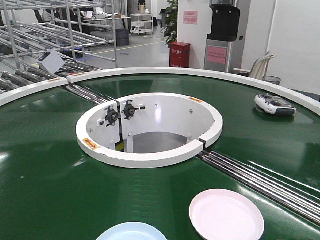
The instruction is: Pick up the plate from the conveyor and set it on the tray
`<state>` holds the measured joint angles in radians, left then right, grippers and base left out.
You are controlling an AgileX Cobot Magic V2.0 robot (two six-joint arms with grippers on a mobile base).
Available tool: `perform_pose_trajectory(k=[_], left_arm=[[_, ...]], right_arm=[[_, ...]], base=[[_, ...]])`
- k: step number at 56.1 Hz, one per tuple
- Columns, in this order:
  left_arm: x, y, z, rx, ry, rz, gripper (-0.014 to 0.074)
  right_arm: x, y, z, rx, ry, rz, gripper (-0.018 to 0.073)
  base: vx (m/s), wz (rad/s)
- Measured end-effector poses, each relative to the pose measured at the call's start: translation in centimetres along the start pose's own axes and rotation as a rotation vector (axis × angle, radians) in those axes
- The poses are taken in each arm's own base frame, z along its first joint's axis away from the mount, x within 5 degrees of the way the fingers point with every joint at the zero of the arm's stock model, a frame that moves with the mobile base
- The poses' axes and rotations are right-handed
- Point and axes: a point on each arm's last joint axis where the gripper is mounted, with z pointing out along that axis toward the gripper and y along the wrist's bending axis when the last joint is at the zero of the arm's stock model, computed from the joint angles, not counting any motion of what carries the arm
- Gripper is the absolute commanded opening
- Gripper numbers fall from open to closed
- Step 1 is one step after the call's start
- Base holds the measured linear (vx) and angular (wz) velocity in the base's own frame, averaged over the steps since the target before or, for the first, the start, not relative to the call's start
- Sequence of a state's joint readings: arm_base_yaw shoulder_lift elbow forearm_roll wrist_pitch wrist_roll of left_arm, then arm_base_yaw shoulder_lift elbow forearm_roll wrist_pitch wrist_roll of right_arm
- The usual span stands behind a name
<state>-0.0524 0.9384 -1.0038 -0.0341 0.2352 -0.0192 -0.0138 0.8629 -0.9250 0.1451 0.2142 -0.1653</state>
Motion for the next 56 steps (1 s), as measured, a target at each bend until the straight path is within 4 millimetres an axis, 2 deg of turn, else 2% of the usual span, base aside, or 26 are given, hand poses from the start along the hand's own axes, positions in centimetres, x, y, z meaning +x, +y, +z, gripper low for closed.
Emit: perform_pose_trajectory(k=[11,15,18,27,35,45,52,56], left_arm=[[0.0,0.0,0.0,0.002,0.0,0.0,0.0453],[0.0,-0.1,0.0,0.002,0.0,0.0,0.0522],[0.0,0.0,0.1,0.002,0.002,-0.001,0.054],[0.8,-0.2,1.3,0.014,0.046,-0.084,0.0541],[3.2,-1.5,3.1,0.064,0.246,-0.151,0.0541],[8.1,-4.2,5.6,0.14,0.604,-0.137,0.0538],[11.7,-6.4,7.9,0.184,0.768,-0.127,0.0538],[13.5,-7.0,9.2,0.184,0.835,-0.126,0.0538]], right_arm=[[0.0,0.0,0.0,0.0,-0.003,0.0,0.0522],[0.0,0.0,0.0,0.0,-0.003,0.0,0.0591],[0.0,0.0,0.0,0.0,-0.003,0.0,0.0625],[0.1,0.0,0.2,-0.002,0.002,0.014,0.0619],[1.7,0.3,1.8,-0.031,0.136,0.074,0.0605],[6.4,0.6,6.0,-0.063,0.459,0.095,0.0593],[9.8,0.7,8.6,-0.071,0.64,0.108,0.0593],[11.1,0.8,9.9,-0.074,0.739,0.127,0.0593]], base=[[0.0,0.0],[0.0,0.0],[0.0,0.0],[0.0,0.0],[0.0,0.0],[0.0,0.0],[0.0,0.0],[0.0,0.0]])
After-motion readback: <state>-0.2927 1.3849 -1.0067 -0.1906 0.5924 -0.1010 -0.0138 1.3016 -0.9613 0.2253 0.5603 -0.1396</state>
